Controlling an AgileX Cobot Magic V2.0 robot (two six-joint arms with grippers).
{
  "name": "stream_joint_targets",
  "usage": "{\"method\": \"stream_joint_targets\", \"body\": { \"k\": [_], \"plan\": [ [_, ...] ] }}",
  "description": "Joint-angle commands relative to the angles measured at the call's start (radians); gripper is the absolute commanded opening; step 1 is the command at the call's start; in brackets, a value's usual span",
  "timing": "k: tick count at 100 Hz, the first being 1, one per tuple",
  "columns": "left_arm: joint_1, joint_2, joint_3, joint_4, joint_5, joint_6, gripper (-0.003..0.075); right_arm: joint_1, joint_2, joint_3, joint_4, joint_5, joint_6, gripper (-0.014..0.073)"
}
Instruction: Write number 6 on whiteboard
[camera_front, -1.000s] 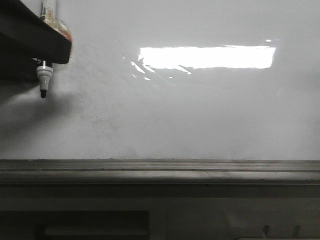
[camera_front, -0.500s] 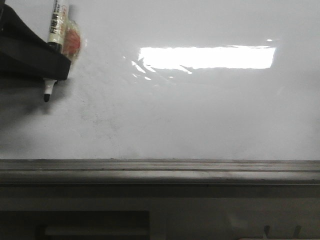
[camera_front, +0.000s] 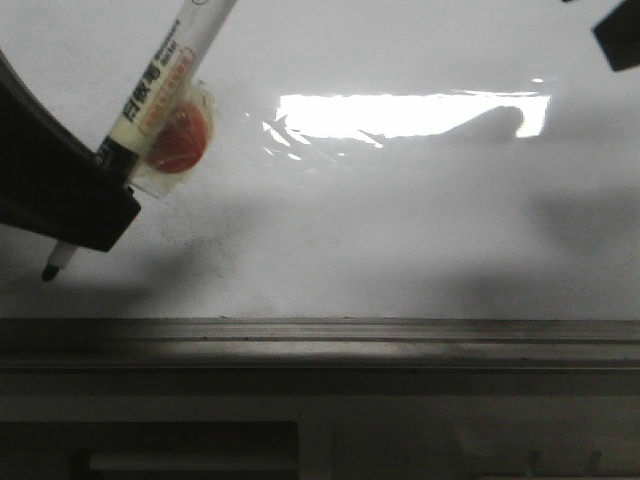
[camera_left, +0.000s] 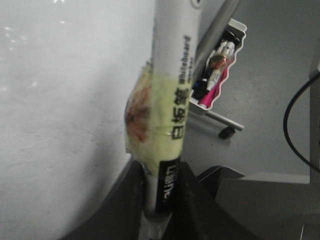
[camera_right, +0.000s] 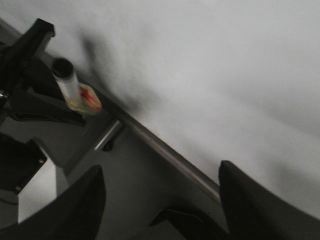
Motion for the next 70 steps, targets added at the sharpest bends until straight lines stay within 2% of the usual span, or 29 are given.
{"method": "stream_joint_targets", "body": {
  "k": [1, 17, 35, 70],
  "plan": [
    [-0.048, -0.018, -0.036, 0.05, -0.041, -0.072, -0.002, 0.041, 0.071, -0.122, 0.055, 0.05, -0.026, 0.0435],
    [-0.092, -0.018, -0.036, 0.062, -0.057, -0.079, -0.002, 0.144, 0.231, -0.291, 0.057, 0.166, -0.026, 0.0435],
    [-0.099, -0.018, -0.037, 0.062, -0.068, -0.095, -0.002, 0.241, 0.375, -0.418, 0.057, 0.182, -0.026, 0.0435],
    [-0.099, -0.018, -0.071, 0.058, -0.069, -0.098, -0.002, 0.257, 0.512, -0.489, 0.073, 0.26, -0.026, 0.0435]
  ]
}}
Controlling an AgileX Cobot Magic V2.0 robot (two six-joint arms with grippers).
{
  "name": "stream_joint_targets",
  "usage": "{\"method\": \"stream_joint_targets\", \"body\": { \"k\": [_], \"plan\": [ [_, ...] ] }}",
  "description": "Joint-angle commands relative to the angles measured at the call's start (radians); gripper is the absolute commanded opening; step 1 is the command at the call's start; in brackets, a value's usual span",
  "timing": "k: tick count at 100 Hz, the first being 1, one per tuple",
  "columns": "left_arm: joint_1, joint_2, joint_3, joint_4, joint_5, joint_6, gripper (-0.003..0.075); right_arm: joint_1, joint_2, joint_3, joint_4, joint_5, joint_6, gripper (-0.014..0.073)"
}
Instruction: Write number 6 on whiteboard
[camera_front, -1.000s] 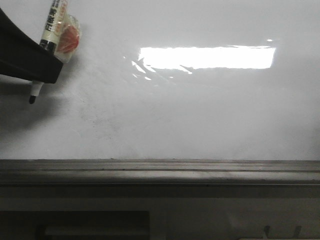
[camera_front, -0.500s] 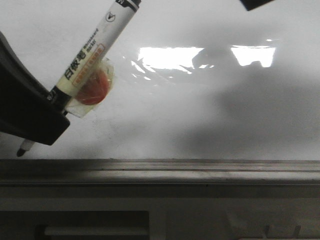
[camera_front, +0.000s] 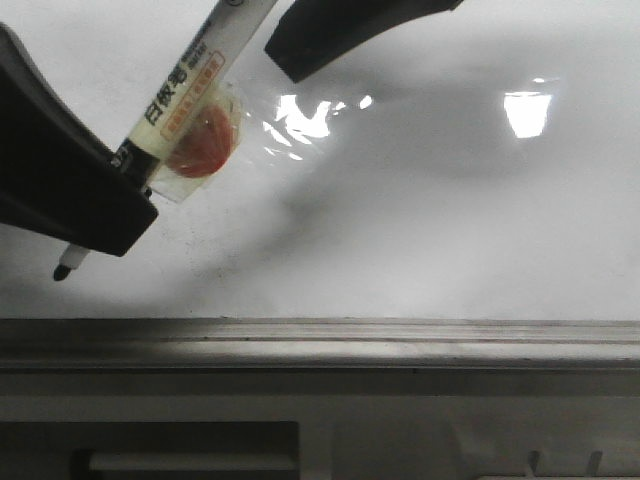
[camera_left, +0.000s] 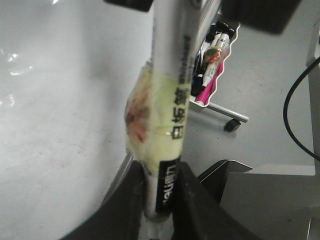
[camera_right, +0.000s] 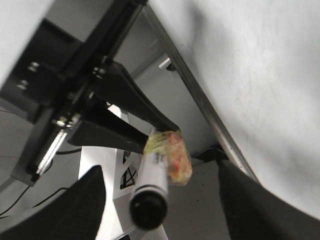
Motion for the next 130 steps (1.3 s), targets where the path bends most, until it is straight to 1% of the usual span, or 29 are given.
{"method": "stream_joint_targets", "body": {
  "k": [1, 12, 19, 26, 39, 41, 42, 45, 47, 48, 49, 51, 52, 64, 67, 71, 76, 78, 80, 81, 86, 88, 91, 96, 99, 104, 114, 130],
  "plan": [
    [-0.011, -0.017, -0.041, -0.037, -0.032, -0.013, -0.002, 0.001, -0.013, -0.041, 0.069, 0.025, -0.015, 0.0435],
    [-0.011, -0.017, -0.042, -0.037, -0.034, -0.013, -0.002, 0.001, -0.003, -0.043, 0.083, 0.013, -0.015, 0.0432],
    [-0.011, -0.017, -0.042, -0.037, -0.036, -0.013, -0.002, 0.001, -0.003, -0.043, 0.097, 0.012, -0.029, 0.0399],
    [-0.011, -0.017, -0.042, -0.037, -0.044, -0.013, -0.002, 0.001, -0.003, -0.043, 0.1, 0.012, -0.036, 0.0327],
    [-0.011, -0.017, -0.042, -0.04, -0.057, -0.013, -0.002, 0.021, -0.003, -0.043, 0.103, 0.013, -0.06, 0.0149],
    [-0.011, -0.017, -0.042, -0.041, -0.057, -0.013, -0.002, 0.023, -0.003, -0.043, 0.103, 0.013, -0.066, 0.0104],
    [-0.011, -0.017, -0.042, -0.041, -0.057, -0.013, -0.002, 0.025, -0.003, -0.043, 0.103, 0.013, -0.069, 0.0104],
    [-0.011, -0.017, -0.042, -0.041, -0.059, -0.013, -0.002, 0.03, -0.003, -0.043, 0.103, 0.013, -0.075, 0.0043],
    [-0.011, -0.017, -0.042, -0.041, -0.061, -0.013, -0.002, 0.032, -0.003, -0.043, 0.103, 0.013, -0.075, 0.0018],
    [-0.011, -0.017, -0.042, -0.041, -0.061, -0.013, -0.002, 0.032, -0.003, -0.043, 0.103, 0.013, -0.075, -0.002],
    [-0.011, -0.017, -0.042, -0.041, -0.061, -0.013, -0.002, 0.032, -0.003, -0.043, 0.103, 0.013, -0.075, -0.002],
    [-0.011, -0.017, -0.042, -0.041, -0.061, -0.013, -0.002, 0.032, -0.003, -0.043, 0.103, 0.013, -0.075, -0.0067],
    [-0.011, -0.017, -0.042, -0.041, -0.061, -0.013, -0.002, 0.032, -0.003, -0.043, 0.103, 0.013, -0.075, -0.0075],
    [-0.011, -0.017, -0.042, -0.041, -0.051, -0.013, -0.0012, 0.032, -0.003, -0.043, 0.104, 0.012, -0.075, -0.0063],
    [-0.011, -0.017, -0.042, -0.041, -0.046, -0.013, 0.0003, 0.032, -0.003, -0.043, 0.102, 0.012, -0.075, -0.0063],
    [-0.011, -0.019, -0.042, -0.041, -0.042, -0.013, 0.0048, 0.032, -0.003, -0.043, 0.098, 0.012, -0.076, -0.0063],
    [-0.008, -0.019, -0.042, -0.041, -0.04, -0.013, 0.013, 0.032, -0.003, -0.043, 0.092, 0.01, -0.076, -0.0062],
    [-0.006, -0.022, -0.042, -0.041, -0.04, -0.013, 0.0174, 0.032, -0.003, -0.043, 0.088, 0.008, -0.076, -0.0062],
    [-0.001, -0.027, -0.042, -0.041, -0.04, -0.013, 0.0242, 0.032, -0.003, -0.043, 0.082, 0.008, -0.076, -0.006],
    [-0.001, -0.027, -0.042, -0.041, -0.04, -0.013, 0.0242, 0.032, -0.005, -0.043, 0.082, 0.005, -0.076, -0.0056],
    [0.015, -0.039, -0.042, -0.05, -0.04, -0.013, 0.0387, 0.032, -0.012, -0.043, 0.065, -0.008, -0.076, -0.0045],
    [0.019, -0.043, -0.042, -0.058, -0.04, -0.013, 0.0421, 0.032, -0.016, -0.043, 0.06, -0.014, -0.076, -0.0045],
    [0.032, -0.055, -0.042, -0.072, -0.042, -0.013, 0.0493, 0.032, -0.026, -0.041, 0.052, -0.022, -0.076, -0.0045],
    [0.064, -0.074, -0.042, -0.103, -0.042, -0.013, 0.0552, 0.032, -0.052, -0.037, 0.028, -0.053, -0.076, -0.0045],
    [0.083, -0.087, -0.042, -0.121, -0.04, -0.013, 0.0564, 0.032, -0.069, -0.031, 0.015, -0.08, -0.076, -0.0045],
    [0.121, -0.114, -0.042, -0.141, -0.038, -0.015, 0.0561, 0.032, -0.106, -0.015, 0.005, -0.116, -0.076, -0.0045],
    [0.207, -0.184, -0.042, -0.187, -0.036, -0.016, 0.0531, 0.032, -0.208, 0.063, -0.041, -0.228, -0.076, -0.0045],
    [0.361, -0.297, -0.017, -0.246, -0.057, -0.016, 0.0496, 0.032, -0.397, 0.268, -0.068, -0.445, -0.076, -0.0045]
  ]
}}
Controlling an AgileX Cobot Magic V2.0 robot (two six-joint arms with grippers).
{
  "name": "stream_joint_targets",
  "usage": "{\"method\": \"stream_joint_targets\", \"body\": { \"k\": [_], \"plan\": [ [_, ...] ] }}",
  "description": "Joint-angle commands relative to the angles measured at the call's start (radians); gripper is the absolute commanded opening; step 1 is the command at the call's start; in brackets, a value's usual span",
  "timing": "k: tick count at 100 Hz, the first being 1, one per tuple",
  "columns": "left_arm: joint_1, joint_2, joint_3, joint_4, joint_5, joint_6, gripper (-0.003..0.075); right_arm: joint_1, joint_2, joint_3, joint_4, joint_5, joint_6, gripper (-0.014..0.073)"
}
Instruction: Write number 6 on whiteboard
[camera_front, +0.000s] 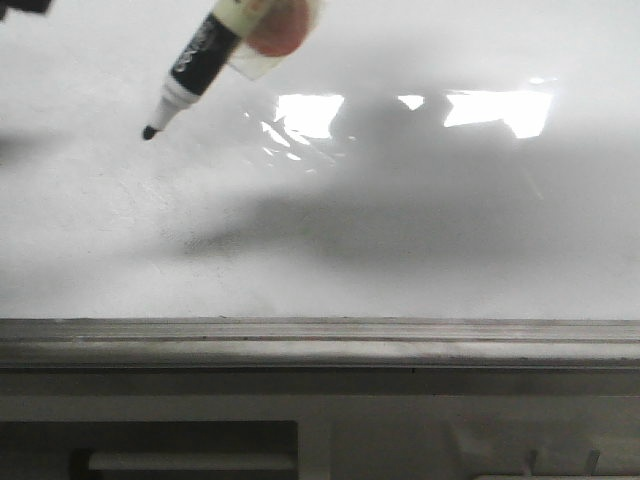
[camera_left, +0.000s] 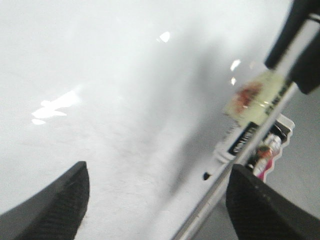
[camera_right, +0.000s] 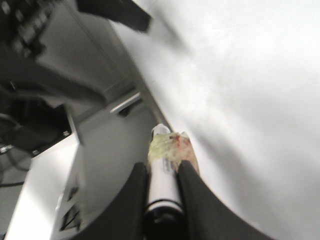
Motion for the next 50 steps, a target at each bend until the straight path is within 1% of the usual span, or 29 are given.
{"method": "stream_joint_targets", "body": {
  "k": [1, 15, 25, 34, 50],
  "plan": [
    [0.076, -0.071, -0.01, -0.08, -0.056, -0.001, 0.0494, 0.0, -0.128, 0.08, 0.023, -0.151, -0.011, -0.0045],
    [0.186, -0.164, 0.05, -0.127, -0.106, -0.001, 0.0494, 0.0, -0.3, 0.251, 0.023, -0.336, -0.011, -0.0045],
    [0.235, -0.205, 0.086, -0.15, -0.137, -0.001, 0.0494, 0.0, -0.377, 0.331, 0.023, -0.446, -0.011, -0.0045],
    [0.255, -0.219, 0.102, -0.157, -0.144, -0.001, 0.0494, 0.0, -0.407, 0.368, 0.023, -0.519, -0.011, -0.0045],
    [0.257, -0.219, 0.104, -0.162, -0.151, -0.001, 0.0494, 0.0, -0.387, 0.376, 0.018, -0.649, -0.011, -0.0045]
  ]
}}
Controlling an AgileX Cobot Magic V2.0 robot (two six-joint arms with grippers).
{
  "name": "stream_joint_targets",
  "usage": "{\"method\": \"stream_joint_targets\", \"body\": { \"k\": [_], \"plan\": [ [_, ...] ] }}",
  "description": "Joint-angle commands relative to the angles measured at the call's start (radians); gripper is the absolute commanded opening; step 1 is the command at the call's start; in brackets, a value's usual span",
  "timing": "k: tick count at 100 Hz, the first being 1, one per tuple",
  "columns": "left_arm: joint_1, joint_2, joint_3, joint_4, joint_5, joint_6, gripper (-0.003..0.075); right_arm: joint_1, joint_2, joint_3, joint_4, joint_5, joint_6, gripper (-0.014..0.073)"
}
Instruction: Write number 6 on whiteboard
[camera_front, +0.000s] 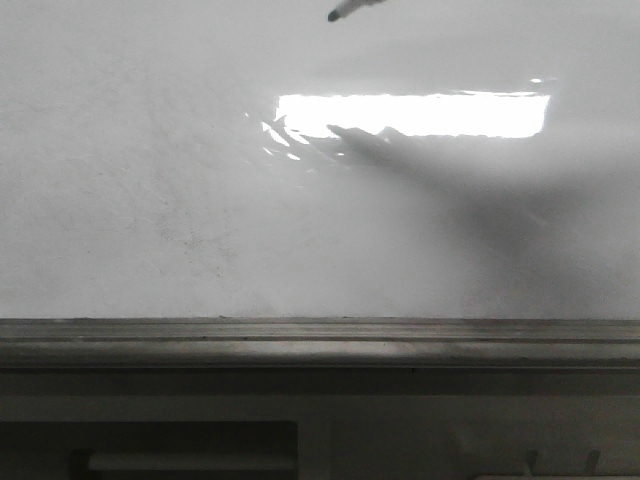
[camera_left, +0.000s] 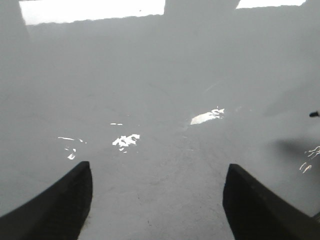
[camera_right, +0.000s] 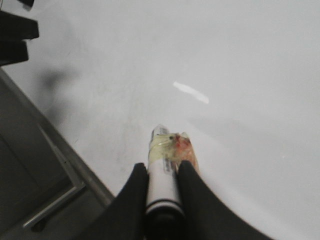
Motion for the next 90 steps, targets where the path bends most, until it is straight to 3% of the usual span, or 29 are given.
{"method": "stream_joint_targets", "body": {
  "k": [1, 28, 66, 90],
  "plan": [
    [0.002, -0.001, -0.025, -0.051, -0.047, -0.001, 0.0494, 0.0, 0.013, -0.025, 0.021, -0.143, -0.009, -0.0045],
    [0.002, -0.001, -0.025, -0.051, -0.05, -0.001, 0.0493, 0.0, 0.141, -0.025, 0.021, -0.261, -0.009, -0.0045],
    [0.002, -0.001, -0.025, -0.059, -0.05, -0.001, 0.0493, -0.011, 0.24, -0.071, -0.054, 0.147, -0.002, -0.0045],
    [0.002, -0.001, -0.025, -0.063, -0.05, -0.001, 0.0493, -0.118, 0.173, -0.071, -0.112, 0.138, 0.064, -0.0045]
  ]
}}
